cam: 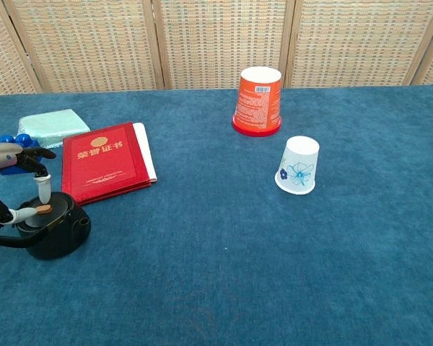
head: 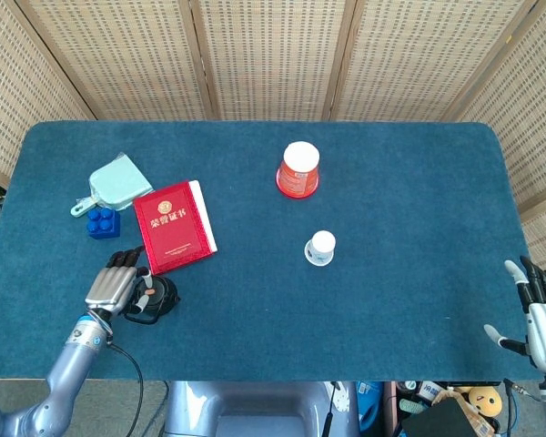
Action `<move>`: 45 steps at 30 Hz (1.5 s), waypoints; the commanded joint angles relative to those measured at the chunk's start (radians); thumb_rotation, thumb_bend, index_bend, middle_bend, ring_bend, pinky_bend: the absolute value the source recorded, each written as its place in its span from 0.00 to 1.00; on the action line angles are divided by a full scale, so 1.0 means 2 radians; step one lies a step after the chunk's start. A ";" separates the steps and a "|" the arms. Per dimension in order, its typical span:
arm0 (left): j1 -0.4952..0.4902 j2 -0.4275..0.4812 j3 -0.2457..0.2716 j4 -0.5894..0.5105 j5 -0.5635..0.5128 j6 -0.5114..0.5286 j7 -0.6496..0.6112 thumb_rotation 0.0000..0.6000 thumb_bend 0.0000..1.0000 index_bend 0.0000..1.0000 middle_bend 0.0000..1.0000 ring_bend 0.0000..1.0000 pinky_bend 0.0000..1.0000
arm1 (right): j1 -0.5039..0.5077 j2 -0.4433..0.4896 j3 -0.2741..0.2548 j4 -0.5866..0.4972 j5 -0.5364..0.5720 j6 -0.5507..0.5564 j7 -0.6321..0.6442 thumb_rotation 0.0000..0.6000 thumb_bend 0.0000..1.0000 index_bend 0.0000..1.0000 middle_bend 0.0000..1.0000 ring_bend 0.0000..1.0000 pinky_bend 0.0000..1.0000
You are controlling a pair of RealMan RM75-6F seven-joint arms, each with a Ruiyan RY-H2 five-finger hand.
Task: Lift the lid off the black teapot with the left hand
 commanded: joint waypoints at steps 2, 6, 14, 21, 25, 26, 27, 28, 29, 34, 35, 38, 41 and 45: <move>-0.002 -0.004 0.001 0.004 -0.003 -0.002 0.000 1.00 0.41 0.47 0.00 0.00 0.00 | 0.000 0.000 0.000 0.000 0.001 0.000 0.001 1.00 0.00 0.00 0.00 0.00 0.00; -0.004 -0.010 0.003 0.008 -0.002 0.003 0.002 1.00 0.41 0.47 0.00 0.00 0.00 | 0.000 0.001 0.000 0.000 0.002 -0.002 0.003 1.00 0.00 0.00 0.00 0.00 0.00; -0.006 -0.020 0.004 0.012 -0.007 0.010 0.008 1.00 0.41 0.50 0.00 0.00 0.00 | 0.001 0.003 0.000 0.000 0.003 -0.004 0.007 1.00 0.00 0.00 0.00 0.00 0.00; -0.009 -0.022 0.005 0.010 -0.013 0.014 0.014 1.00 0.41 0.56 0.00 0.00 0.00 | 0.001 0.003 0.000 0.000 0.002 -0.004 0.009 1.00 0.00 0.00 0.00 0.00 0.00; -0.009 -0.022 0.004 0.009 -0.011 0.017 0.013 1.00 0.41 0.57 0.00 0.00 0.00 | 0.001 0.003 0.000 0.000 0.002 -0.004 0.008 1.00 0.00 0.00 0.00 0.00 0.00; -0.009 -0.022 0.003 0.009 -0.010 0.017 0.011 1.00 0.41 0.57 0.00 0.00 0.00 | 0.001 0.002 0.000 0.000 0.002 -0.004 0.008 1.00 0.00 0.00 0.00 0.00 0.00; -0.008 -0.021 0.003 0.008 -0.009 0.018 0.010 1.00 0.41 0.58 0.00 0.00 0.00 | 0.001 0.002 0.000 0.000 0.002 -0.004 0.008 1.00 0.00 0.00 0.00 0.00 0.00; -0.008 -0.019 0.001 0.006 -0.006 0.020 0.008 1.00 0.41 0.58 0.00 0.00 0.00 | 0.001 0.002 0.000 0.000 0.002 -0.004 0.008 1.00 0.00 0.00 0.00 0.00 0.00; -0.007 -0.017 0.000 0.003 -0.004 0.022 0.007 1.00 0.41 0.58 0.00 0.00 0.00 | 0.001 0.002 -0.001 0.000 0.002 -0.004 0.008 1.00 0.00 0.00 0.00 0.00 0.00; -0.005 -0.002 -0.006 -0.012 0.007 0.030 -0.002 1.00 0.41 0.58 0.00 0.00 0.00 | 0.001 0.002 -0.001 0.000 0.001 -0.005 0.006 1.00 0.00 0.00 0.00 0.00 0.00; -0.005 0.001 -0.007 -0.015 0.009 0.031 -0.004 1.00 0.41 0.58 0.00 0.00 0.00 | 0.001 0.002 -0.002 -0.001 0.001 -0.005 0.006 1.00 0.00 0.00 0.00 0.00 0.00; -0.002 0.012 -0.011 -0.027 0.015 0.035 -0.010 1.00 0.41 0.58 0.00 0.00 0.00 | 0.001 0.002 -0.002 -0.001 0.001 -0.005 0.006 1.00 0.00 0.00 0.00 0.00 0.00; 0.001 0.026 -0.011 -0.037 0.023 0.038 -0.017 1.00 0.41 0.58 0.00 0.00 0.00 | 0.001 0.002 -0.002 -0.001 0.000 -0.005 0.005 1.00 0.00 0.00 0.00 0.00 0.00; 0.011 0.047 -0.006 -0.042 0.032 0.036 -0.032 1.00 0.41 0.58 0.00 0.00 0.00 | 0.001 0.001 -0.003 -0.001 -0.001 -0.005 0.004 1.00 0.00 0.00 0.00 0.00 0.00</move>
